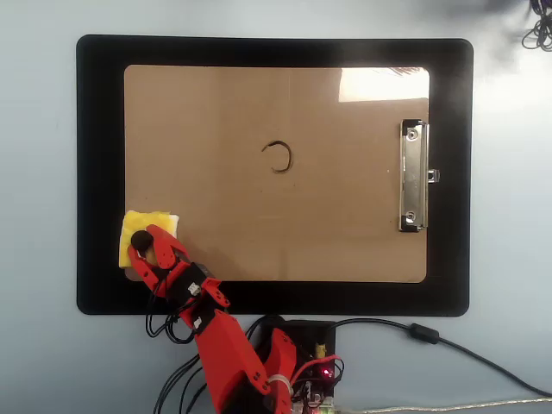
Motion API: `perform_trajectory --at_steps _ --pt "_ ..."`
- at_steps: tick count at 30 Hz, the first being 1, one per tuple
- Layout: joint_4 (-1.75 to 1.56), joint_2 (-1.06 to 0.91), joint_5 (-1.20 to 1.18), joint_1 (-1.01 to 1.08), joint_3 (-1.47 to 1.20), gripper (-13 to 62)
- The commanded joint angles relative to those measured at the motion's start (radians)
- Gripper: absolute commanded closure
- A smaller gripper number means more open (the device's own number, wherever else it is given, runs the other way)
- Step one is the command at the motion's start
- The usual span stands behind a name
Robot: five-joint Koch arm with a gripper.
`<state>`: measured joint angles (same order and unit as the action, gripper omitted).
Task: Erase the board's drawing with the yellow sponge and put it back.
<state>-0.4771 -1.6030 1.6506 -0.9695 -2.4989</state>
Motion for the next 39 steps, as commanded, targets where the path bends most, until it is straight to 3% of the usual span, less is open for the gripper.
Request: perform_trajectory --at_steps 1,5,9,11,13,18,23,32,39 --pt "-0.071 -0.044 0.012 0.003 0.026 57.4" --pt "0.245 -0.291 0.118 0.094 0.043 57.4" --pt "1.069 -0.609 0.141 0.341 0.288 57.4" --pt "1.355 -0.607 0.097 0.563 0.479 57.4" --pt "1.422 -0.568 0.023 0.750 0.580 57.4" --pt "1.129 -0.296 -0.109 0.996 0.597 57.4" --pt "0.713 -0.109 -0.106 1.031 0.479 57.4" --pt "0.416 -0.078 -0.100 1.009 0.272 57.4" --pt "0.261 0.318 -0.097 0.927 0.572 57.4"
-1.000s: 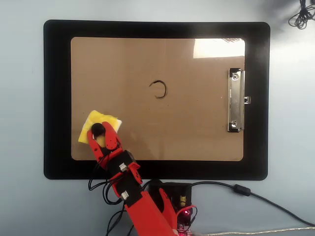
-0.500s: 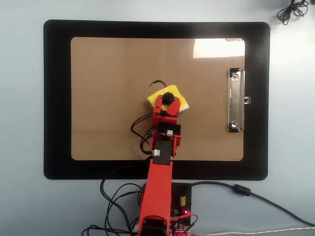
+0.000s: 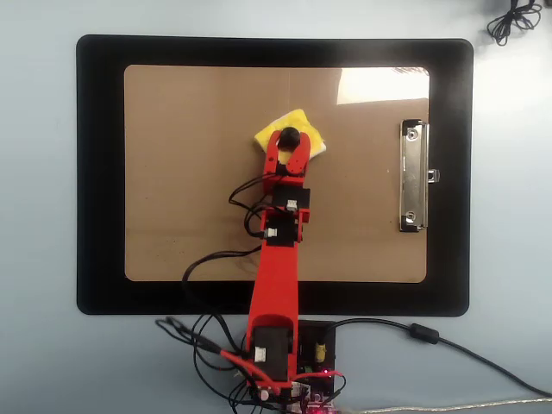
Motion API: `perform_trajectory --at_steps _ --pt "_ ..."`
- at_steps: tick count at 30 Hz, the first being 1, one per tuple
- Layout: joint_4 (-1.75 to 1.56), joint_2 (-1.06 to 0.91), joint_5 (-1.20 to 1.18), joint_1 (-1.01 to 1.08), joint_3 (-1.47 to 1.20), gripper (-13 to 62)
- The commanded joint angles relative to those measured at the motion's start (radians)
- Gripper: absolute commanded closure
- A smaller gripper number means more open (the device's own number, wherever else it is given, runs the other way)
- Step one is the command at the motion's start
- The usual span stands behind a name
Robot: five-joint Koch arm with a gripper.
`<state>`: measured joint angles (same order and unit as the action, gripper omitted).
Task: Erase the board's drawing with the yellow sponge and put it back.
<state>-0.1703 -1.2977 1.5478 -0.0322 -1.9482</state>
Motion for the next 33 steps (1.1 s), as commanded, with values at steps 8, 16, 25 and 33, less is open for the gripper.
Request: perform_trajectory --at_steps 8,16,25,33 --pt "-0.052 -0.374 0.006 -0.009 -0.451 57.4" --pt "-0.117 -0.190 0.006 -0.032 -0.324 57.4" --pt "-0.219 -0.043 0.005 -0.032 -0.262 57.4" --pt "-0.221 -0.451 0.008 -0.063 -0.681 57.4"
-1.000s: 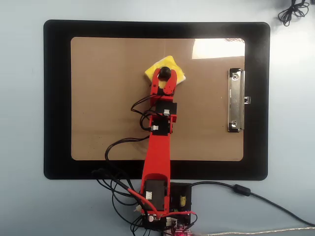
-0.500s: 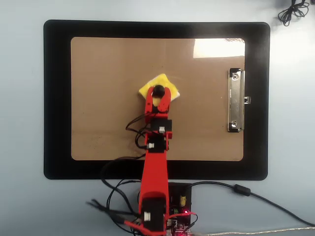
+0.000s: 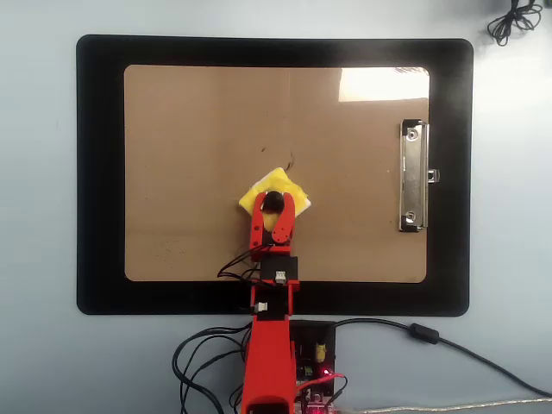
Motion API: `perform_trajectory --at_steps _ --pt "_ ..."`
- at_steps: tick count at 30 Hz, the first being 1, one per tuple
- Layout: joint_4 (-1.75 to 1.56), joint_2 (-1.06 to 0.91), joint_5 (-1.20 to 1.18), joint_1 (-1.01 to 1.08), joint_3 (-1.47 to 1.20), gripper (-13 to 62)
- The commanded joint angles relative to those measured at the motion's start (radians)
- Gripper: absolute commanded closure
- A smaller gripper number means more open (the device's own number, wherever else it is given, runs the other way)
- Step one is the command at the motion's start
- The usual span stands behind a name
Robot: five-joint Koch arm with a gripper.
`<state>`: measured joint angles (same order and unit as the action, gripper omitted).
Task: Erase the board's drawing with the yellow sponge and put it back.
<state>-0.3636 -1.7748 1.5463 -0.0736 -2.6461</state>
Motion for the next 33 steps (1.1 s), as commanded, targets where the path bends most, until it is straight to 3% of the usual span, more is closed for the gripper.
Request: perform_trajectory --at_steps 1,6,9,11,17,20,23,29,33 --pt "-0.032 0.098 0.009 -0.031 0.074 57.4" --pt "-0.040 0.581 0.031 -0.078 0.575 57.4" --pt "-0.040 0.707 0.046 -0.092 0.718 57.4" --pt "-0.038 0.650 0.046 -0.091 0.646 57.4" --pt "-0.041 0.060 0.046 -0.049 0.014 57.4" --pt "-0.038 -0.077 0.046 0.044 -0.091 57.4" --pt "-0.044 0.025 0.044 0.097 -0.011 57.4" --pt "-0.083 0.448 0.041 0.209 0.391 57.4" --pt "-0.137 0.486 0.041 0.222 0.380 57.4"
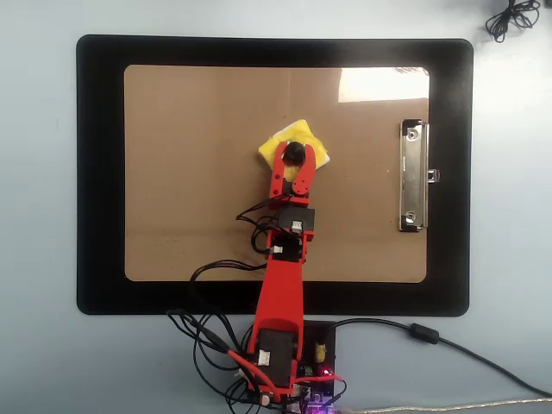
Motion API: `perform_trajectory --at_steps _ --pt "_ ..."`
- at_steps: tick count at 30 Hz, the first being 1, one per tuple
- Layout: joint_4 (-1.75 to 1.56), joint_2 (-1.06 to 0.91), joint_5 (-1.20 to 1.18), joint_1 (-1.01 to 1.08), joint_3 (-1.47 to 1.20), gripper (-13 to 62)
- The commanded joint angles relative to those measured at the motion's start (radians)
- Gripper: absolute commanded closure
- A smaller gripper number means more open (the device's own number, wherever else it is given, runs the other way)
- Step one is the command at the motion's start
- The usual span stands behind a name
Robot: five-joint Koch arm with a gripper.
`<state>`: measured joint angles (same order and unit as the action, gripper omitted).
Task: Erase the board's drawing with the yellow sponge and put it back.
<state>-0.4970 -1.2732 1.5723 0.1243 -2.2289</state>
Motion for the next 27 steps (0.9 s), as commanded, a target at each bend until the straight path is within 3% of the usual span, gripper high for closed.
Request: perform_trajectory --at_steps 1,5,8,10,15,17,21,24,27 --pt "-0.018 -0.043 0.015 0.025 -0.092 57.4" --pt "-0.084 -0.273 0.020 0.020 -0.379 57.4" --pt "-0.083 -0.368 0.020 0.014 -0.439 57.4" --pt "-0.087 -0.328 0.020 0.003 -0.410 57.4" --pt "-0.089 0.012 0.020 -0.041 -0.049 57.4" --pt "-0.074 0.032 0.017 -0.067 0.009 57.4" --pt "0.069 -0.245 0.018 -0.147 -0.015 57.4" --pt "0.488 -0.560 0.032 -0.287 -0.005 57.4" --pt "0.701 -0.681 0.083 -0.486 0.037 57.4"
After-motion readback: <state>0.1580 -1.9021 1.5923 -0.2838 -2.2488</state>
